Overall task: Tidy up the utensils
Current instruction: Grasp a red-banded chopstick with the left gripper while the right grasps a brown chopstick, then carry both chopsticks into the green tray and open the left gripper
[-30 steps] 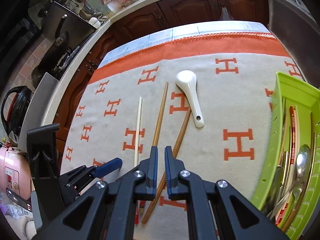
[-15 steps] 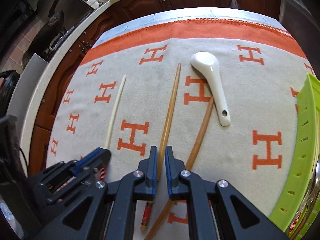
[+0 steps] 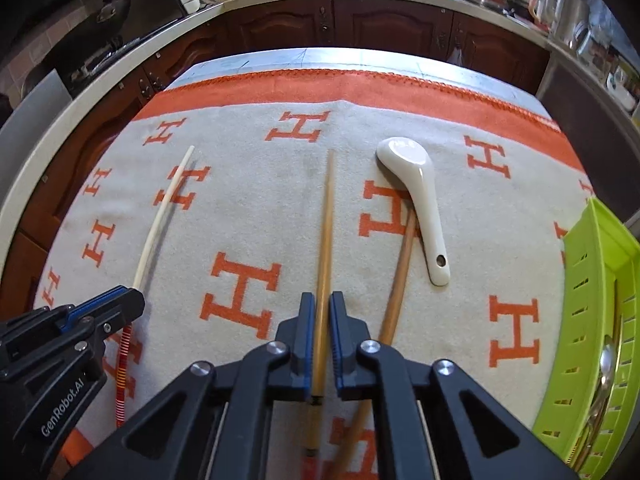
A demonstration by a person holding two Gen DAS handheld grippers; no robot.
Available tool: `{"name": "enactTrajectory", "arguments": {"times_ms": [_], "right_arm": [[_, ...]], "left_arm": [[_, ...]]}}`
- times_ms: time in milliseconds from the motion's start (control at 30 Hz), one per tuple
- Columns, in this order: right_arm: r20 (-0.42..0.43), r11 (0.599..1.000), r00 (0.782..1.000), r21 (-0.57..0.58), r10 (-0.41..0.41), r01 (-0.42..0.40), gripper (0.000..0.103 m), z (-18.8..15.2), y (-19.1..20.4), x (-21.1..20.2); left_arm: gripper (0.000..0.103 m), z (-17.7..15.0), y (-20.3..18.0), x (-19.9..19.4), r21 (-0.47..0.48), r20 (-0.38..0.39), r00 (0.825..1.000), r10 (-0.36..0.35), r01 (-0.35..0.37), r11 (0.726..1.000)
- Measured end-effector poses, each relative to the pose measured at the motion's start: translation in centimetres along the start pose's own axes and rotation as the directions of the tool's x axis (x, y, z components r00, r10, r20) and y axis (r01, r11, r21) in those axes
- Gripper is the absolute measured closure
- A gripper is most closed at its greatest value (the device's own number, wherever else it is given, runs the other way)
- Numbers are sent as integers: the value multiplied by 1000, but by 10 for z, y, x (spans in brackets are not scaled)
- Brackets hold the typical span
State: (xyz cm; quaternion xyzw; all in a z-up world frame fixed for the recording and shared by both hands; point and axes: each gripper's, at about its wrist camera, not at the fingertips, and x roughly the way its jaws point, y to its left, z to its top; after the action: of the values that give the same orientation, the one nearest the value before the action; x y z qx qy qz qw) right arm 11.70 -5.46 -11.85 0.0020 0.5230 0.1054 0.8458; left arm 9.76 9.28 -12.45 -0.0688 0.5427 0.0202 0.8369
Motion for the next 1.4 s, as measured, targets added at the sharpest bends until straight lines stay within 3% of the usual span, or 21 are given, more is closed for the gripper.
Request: {"name": "enactTrajectory", "arguments": {"times_ms": [200,467,667,800,967,1267,1400], "right_arm": [[3,990,996,115,86,-85,97,-1,-25,-18],[129,966,984,212,123,-149,97,-14,-72,-92],[186,931,980,343,64,-126,97,-46,-132,-138],[169,890,986,450,-7,-71,97,-80,-177,-149],[157,868,987,495,-41,-43,96,-102,-199,-153],[141,862,989,506,-41,-37,96,-113,-214,-151],[112,862,993,507,-45,-18,95,-107,-217,-144]], "left_arm": [[99,1,-24,-20,29,16,999,-42,41,999],[99,-2,-90,-56,136,39,987,-155,148,980],[99,-18,-150,-74,260,22,970,-242,228,938],[99,-35,-188,-76,325,-26,959,-283,276,905],[99,-50,-226,-75,382,-70,947,-314,316,869],[99,-49,-256,-61,377,-101,942,-320,334,864],[86,-44,-258,-58,365,-94,948,-305,318,875]]}}
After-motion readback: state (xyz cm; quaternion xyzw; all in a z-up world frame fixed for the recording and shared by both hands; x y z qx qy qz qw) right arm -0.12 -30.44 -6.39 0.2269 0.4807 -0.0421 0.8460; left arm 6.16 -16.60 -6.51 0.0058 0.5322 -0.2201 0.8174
